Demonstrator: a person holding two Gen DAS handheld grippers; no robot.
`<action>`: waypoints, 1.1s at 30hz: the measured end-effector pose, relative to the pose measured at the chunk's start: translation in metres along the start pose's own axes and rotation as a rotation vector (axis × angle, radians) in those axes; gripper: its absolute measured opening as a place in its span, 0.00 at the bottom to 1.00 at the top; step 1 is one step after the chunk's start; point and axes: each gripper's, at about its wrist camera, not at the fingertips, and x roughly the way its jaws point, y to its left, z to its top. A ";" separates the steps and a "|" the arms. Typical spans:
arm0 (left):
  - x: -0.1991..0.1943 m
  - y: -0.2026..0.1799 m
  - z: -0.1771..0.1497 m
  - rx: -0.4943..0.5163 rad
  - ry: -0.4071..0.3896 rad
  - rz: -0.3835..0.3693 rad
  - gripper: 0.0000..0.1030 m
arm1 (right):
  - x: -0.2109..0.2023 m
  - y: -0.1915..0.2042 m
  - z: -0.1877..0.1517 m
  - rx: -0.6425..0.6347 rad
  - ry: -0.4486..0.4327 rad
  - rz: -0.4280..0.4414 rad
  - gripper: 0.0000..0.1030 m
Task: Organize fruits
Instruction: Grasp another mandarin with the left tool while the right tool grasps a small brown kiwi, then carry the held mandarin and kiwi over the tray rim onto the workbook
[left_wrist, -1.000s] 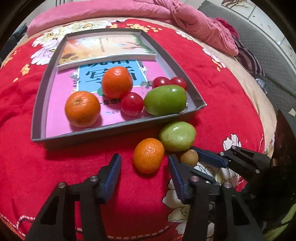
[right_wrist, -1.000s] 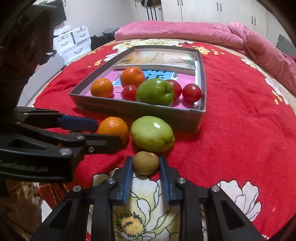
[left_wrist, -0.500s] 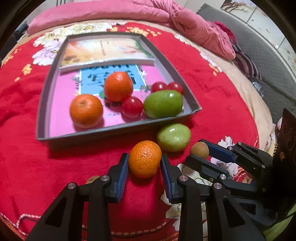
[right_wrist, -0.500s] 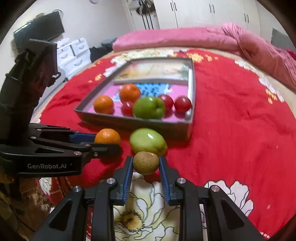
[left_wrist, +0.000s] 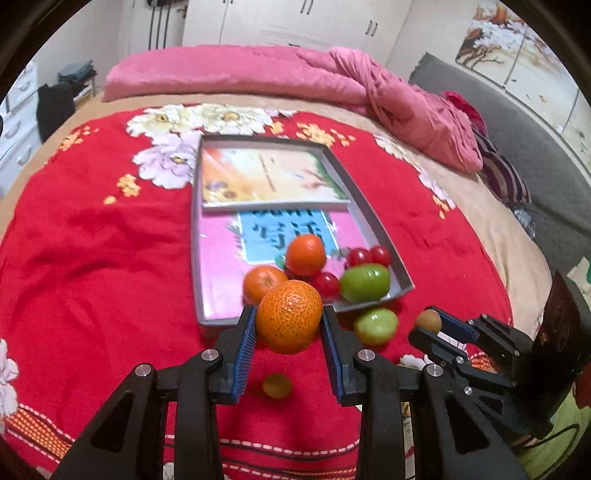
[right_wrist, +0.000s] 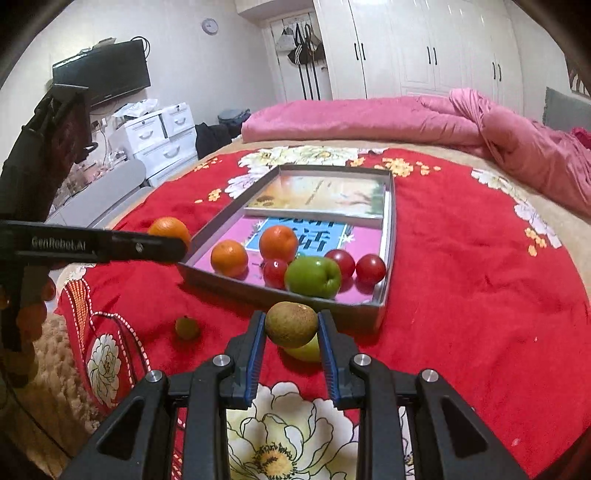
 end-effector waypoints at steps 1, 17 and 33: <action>-0.002 0.001 0.001 -0.002 -0.008 0.006 0.34 | -0.001 0.000 0.001 -0.003 -0.006 -0.002 0.28; 0.010 -0.019 0.014 0.027 -0.015 -0.012 0.34 | -0.005 -0.015 0.019 -0.010 -0.066 -0.047 0.28; 0.039 -0.033 0.017 0.049 0.034 -0.003 0.34 | 0.003 -0.038 0.030 0.021 -0.062 -0.079 0.28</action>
